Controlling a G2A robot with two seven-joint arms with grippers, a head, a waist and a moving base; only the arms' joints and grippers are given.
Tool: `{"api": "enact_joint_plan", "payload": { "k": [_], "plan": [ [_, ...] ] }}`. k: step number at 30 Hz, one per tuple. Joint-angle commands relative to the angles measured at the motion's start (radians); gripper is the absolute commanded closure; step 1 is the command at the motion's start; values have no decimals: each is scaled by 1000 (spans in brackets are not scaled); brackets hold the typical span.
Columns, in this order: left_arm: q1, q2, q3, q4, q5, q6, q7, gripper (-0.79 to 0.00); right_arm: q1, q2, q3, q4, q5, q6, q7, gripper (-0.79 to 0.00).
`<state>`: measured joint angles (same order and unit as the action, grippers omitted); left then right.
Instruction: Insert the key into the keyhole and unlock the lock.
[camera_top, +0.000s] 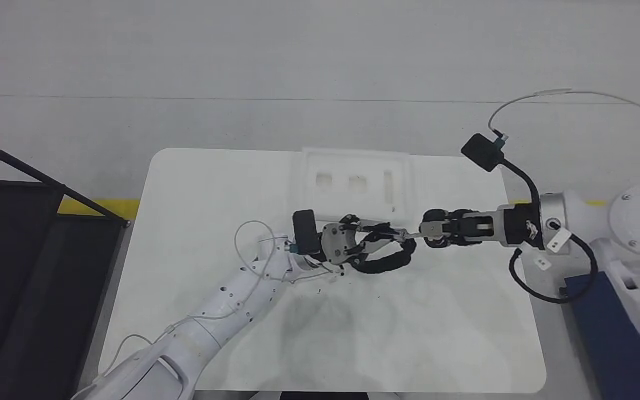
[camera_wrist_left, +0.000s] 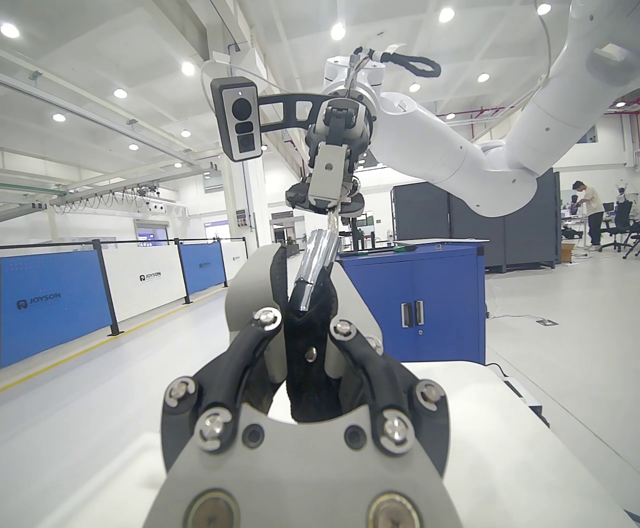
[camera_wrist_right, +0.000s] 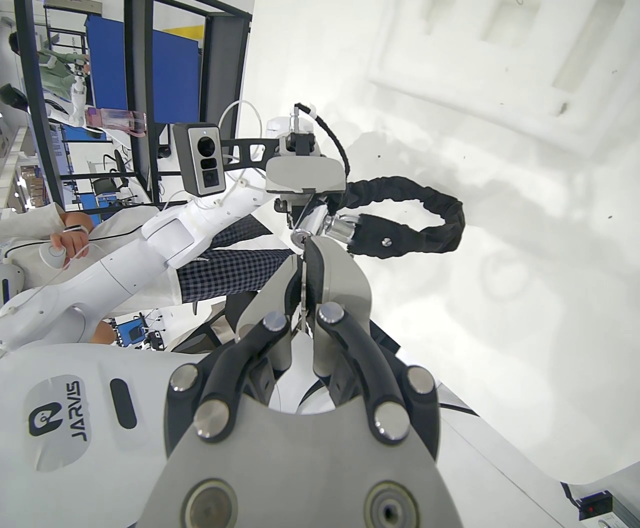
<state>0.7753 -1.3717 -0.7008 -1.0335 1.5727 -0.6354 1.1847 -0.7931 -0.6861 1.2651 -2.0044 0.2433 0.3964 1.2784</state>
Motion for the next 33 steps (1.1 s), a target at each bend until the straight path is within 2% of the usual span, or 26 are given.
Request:
{"api": "enact_joint_plan", "payload": {
  "k": [1, 19, 33],
  "plan": [
    [0, -1, 2, 0, 0, -2, -2, 0, 0, 0, -4, 0, -1, -1, -4, 0],
    [8, -12, 1, 28, -62, -11, -11, 0, 19, 2, -9, 9, -6, -12, -34, 0],
    [22, -22, -2, 26, -94, -19, -30, 0, 3, 7, 13, -24, -30, 32, -100, 0]
  ]
}}
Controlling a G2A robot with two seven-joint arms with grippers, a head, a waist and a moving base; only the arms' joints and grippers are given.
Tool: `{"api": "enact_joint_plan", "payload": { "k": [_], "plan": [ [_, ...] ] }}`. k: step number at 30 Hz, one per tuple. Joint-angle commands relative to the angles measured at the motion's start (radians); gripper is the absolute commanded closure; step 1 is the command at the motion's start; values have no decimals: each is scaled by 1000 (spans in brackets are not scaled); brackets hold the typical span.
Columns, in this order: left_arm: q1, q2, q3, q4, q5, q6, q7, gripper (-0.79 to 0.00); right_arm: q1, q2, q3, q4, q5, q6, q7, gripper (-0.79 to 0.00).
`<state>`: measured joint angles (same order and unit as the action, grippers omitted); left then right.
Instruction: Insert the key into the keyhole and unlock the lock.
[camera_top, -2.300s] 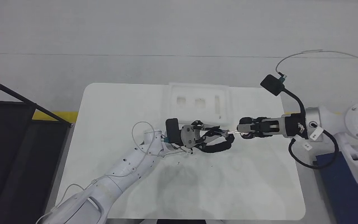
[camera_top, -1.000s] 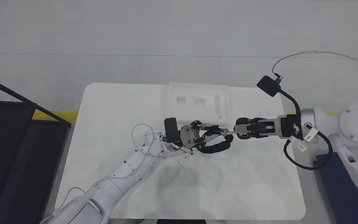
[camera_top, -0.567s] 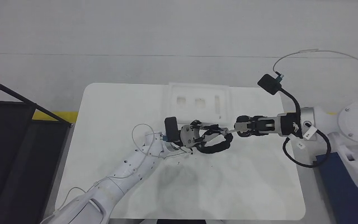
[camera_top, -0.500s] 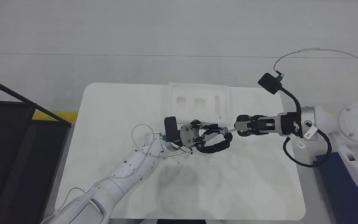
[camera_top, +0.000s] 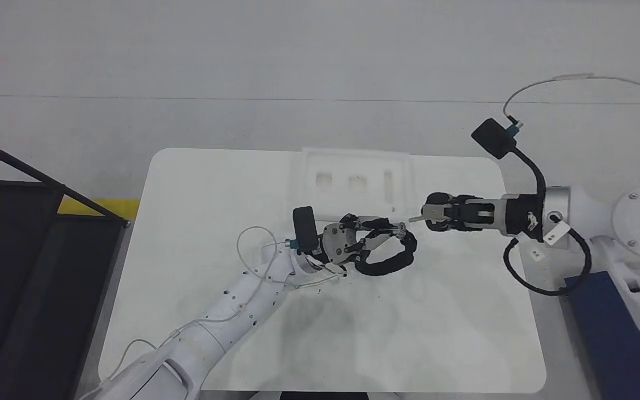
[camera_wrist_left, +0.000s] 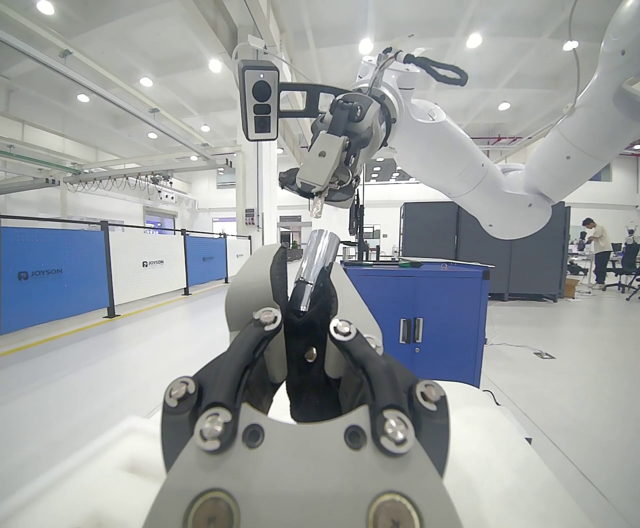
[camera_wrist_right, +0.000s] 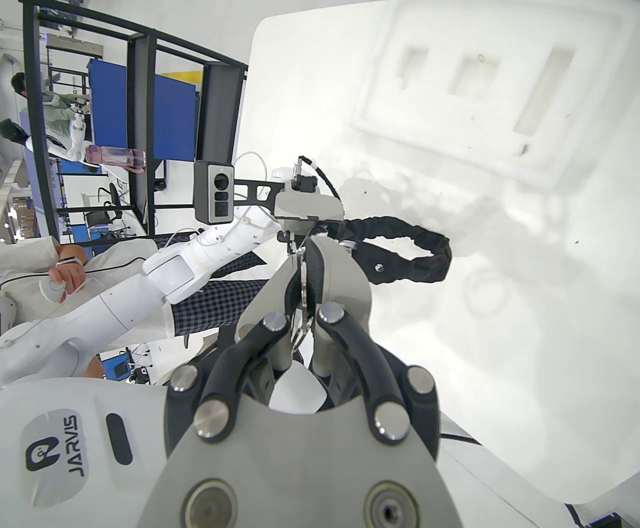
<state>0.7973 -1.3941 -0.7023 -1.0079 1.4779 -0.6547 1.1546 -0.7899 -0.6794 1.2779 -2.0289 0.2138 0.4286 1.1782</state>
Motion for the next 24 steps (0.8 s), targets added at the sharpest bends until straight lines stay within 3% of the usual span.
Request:
{"api": "enact_joint_plan", "payload": {
  "k": [1, 7, 16, 24],
  "plan": [
    [0, 0, 0, 0, 0, 0, 0, 0, 0, 0, 0, 0, 0, 0, 0, 0],
    [3, 0, -1, -1, -2, 4, -6, 0, -17, 0, 5, 0, 3, -4, -30, 0],
    [65, 6, -37, -74, -20, 75, -47, 0, -23, 12, 21, -49, -49, 57, 8, 0],
    [64, 2, -38, -62, 8, 76, -23, 0, -20, 12, -1, -70, -58, 73, -5, 0]
  ]
}}
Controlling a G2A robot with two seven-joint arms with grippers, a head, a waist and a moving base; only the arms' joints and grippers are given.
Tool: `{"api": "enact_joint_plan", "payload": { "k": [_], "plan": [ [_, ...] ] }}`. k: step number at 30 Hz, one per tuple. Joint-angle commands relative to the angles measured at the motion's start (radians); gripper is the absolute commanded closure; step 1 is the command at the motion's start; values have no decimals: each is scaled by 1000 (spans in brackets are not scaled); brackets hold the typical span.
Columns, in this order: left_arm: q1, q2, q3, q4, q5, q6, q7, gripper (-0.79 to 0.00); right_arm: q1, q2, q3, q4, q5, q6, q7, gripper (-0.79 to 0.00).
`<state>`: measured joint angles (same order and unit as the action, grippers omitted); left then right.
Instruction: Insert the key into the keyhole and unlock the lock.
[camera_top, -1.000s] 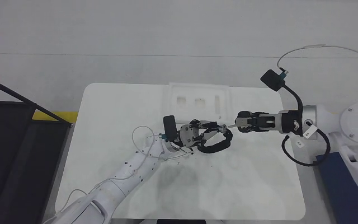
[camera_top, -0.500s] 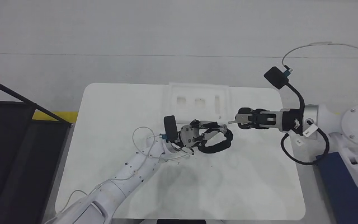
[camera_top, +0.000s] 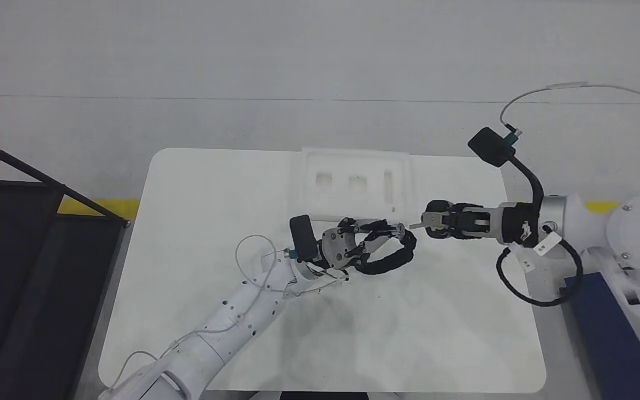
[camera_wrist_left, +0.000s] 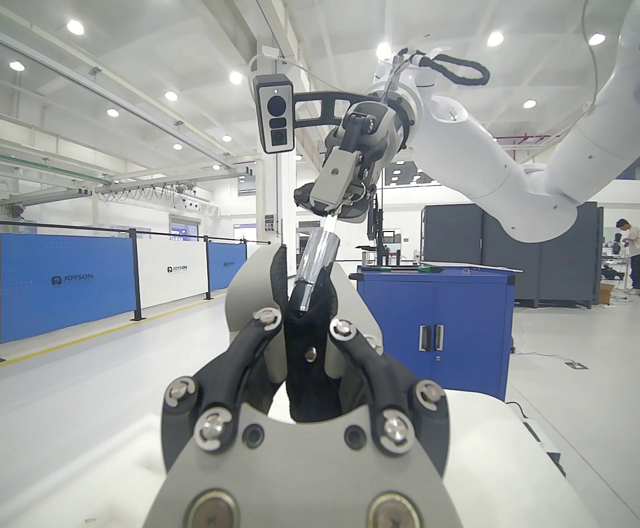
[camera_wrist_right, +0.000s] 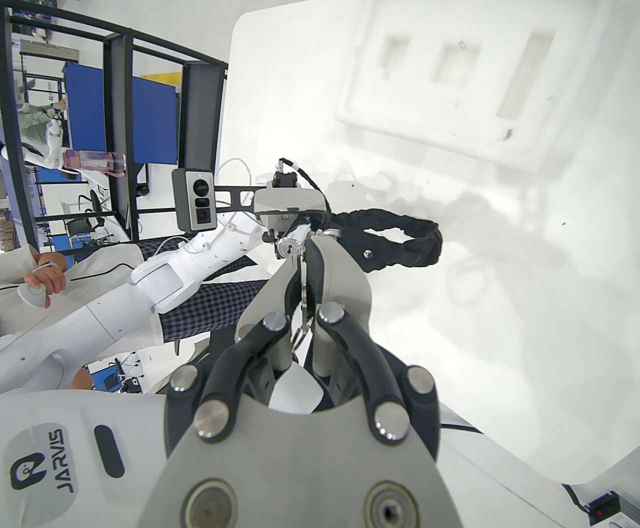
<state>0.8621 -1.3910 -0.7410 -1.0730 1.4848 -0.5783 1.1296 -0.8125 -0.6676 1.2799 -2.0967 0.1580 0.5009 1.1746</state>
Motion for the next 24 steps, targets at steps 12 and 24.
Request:
{"api": "enact_joint_plan", "payload": {
  "k": [12, 24],
  "plan": [
    [-7, -15, 4, 25, -3, 4, -4, 0, 1, 0, -24, -13, -5, 13, -19, 0],
    [-5, -20, -3, 32, 5, 0, -5, 0, 10, -1, -43, -7, -25, 10, -39, 0]
  ]
}}
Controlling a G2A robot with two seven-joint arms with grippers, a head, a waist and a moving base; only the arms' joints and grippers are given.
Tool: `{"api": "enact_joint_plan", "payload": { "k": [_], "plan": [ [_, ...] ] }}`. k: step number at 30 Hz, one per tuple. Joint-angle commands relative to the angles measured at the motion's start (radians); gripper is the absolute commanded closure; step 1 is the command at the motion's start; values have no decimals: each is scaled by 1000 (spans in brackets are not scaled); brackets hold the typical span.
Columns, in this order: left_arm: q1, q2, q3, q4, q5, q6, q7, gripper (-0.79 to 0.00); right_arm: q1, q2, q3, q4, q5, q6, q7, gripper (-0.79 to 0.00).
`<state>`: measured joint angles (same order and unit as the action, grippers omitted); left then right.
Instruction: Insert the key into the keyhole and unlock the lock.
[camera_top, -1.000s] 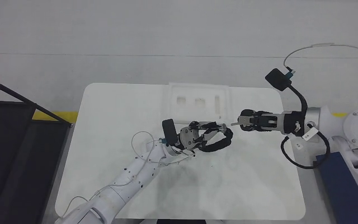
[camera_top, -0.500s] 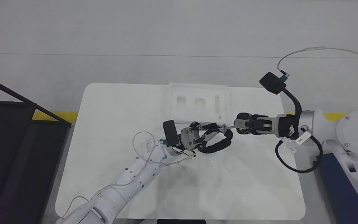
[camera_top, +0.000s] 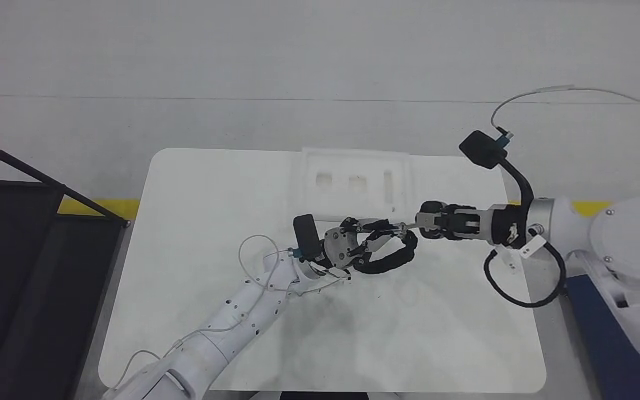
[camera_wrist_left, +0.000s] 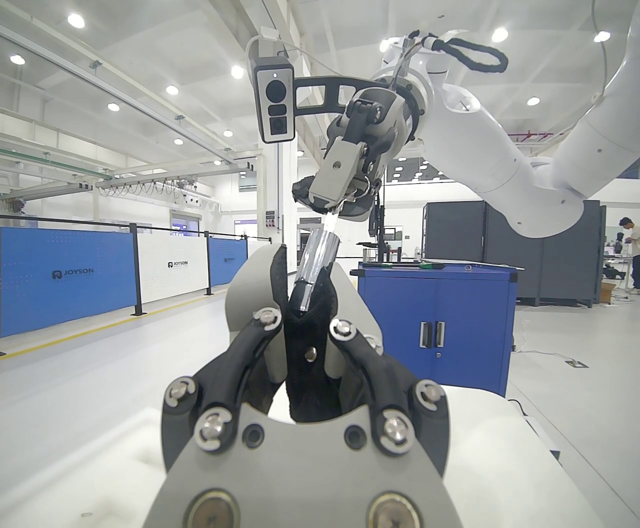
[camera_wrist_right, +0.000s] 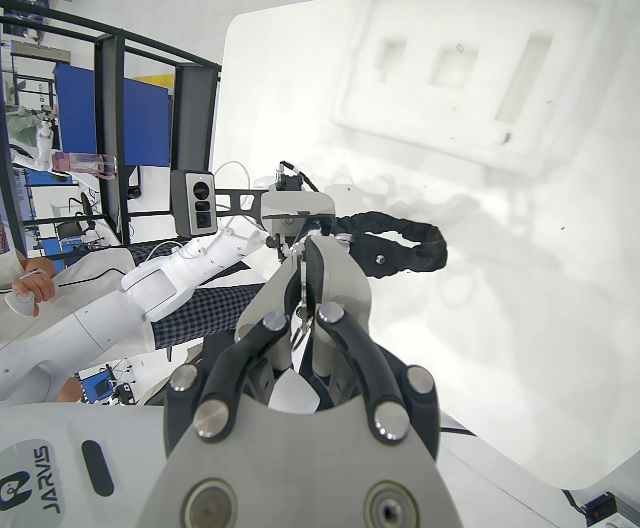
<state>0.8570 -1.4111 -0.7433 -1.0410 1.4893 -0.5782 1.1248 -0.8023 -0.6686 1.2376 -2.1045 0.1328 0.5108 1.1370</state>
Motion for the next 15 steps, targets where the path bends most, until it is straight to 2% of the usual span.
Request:
{"api": "enact_joint_plan", "payload": {
  "k": [1, 15],
  "plan": [
    [1, -1, -2, 0, 2, -1, 0, 0, 0, 0, -1, 1, -1, 0, -4, 0],
    [-3, -8, -8, 12, 5, -6, 2, 0, 12, -1, -20, 9, -8, 2, -1, 0]
  ]
}}
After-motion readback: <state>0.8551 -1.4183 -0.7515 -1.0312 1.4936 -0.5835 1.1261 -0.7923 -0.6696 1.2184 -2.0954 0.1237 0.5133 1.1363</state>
